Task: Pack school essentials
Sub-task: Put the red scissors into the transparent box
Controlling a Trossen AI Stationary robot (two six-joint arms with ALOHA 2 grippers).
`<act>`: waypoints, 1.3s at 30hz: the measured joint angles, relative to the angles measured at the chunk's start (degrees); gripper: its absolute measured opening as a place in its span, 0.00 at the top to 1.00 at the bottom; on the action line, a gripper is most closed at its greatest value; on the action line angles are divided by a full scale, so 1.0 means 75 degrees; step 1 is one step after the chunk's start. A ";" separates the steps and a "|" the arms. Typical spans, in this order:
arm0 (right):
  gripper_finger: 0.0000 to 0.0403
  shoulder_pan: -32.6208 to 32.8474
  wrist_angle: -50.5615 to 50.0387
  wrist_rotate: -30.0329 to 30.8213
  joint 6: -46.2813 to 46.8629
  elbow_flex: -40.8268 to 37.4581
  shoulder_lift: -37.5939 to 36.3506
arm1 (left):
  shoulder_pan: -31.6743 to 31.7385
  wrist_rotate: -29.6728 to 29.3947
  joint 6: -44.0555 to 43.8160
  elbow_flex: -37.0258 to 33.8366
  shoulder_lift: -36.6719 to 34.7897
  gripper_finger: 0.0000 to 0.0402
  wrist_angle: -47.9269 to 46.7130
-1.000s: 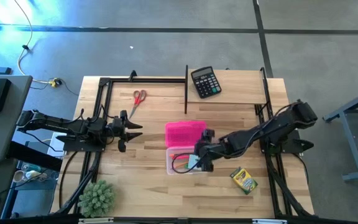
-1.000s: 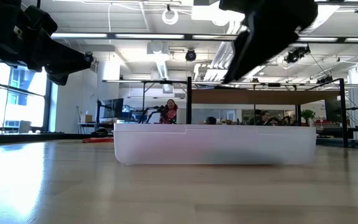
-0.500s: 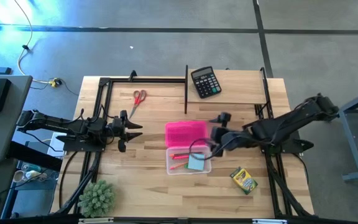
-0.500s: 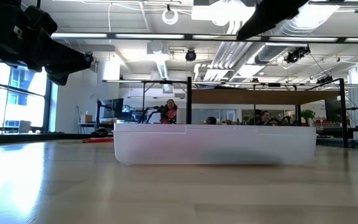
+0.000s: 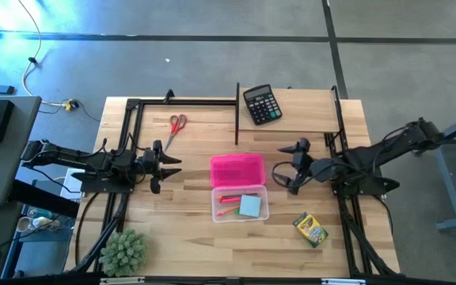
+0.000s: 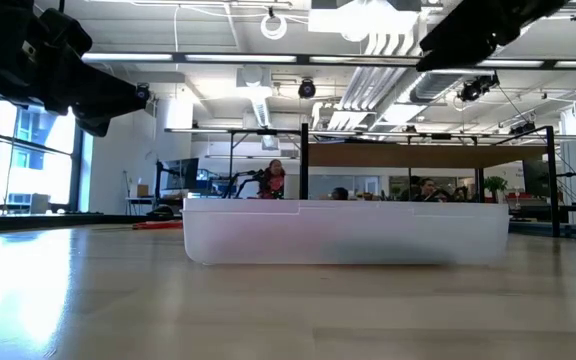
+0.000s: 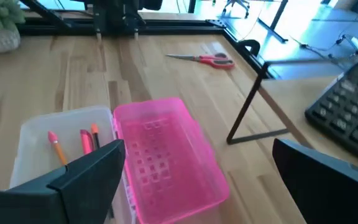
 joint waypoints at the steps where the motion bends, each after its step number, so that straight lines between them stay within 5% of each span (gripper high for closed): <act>1: 0.01 0.0000 0.0062 0.0000 0.0106 -0.0132 -0.0117 | 0.0000 -0.0005 0.0015 0.0000 -0.0001 0.66 0.0012; 21: 0.01 0.0000 0.1342 0.0111 -0.0297 -0.0657 -0.0451 | 0.0000 -0.0874 -0.0262 0.0000 0.0001 0.66 0.0832; 33: 0.01 0.0000 0.1342 0.0087 -0.0220 -0.0657 -0.0451 | 0.0046 -0.1831 0.1188 0.0052 -0.0007 0.42 0.2626; 39: 0.01 0.0000 0.1342 0.0087 -0.0090 -0.0657 -0.0451 | 0.0713 -0.2368 0.1377 0.1118 0.0379 0.41 0.1915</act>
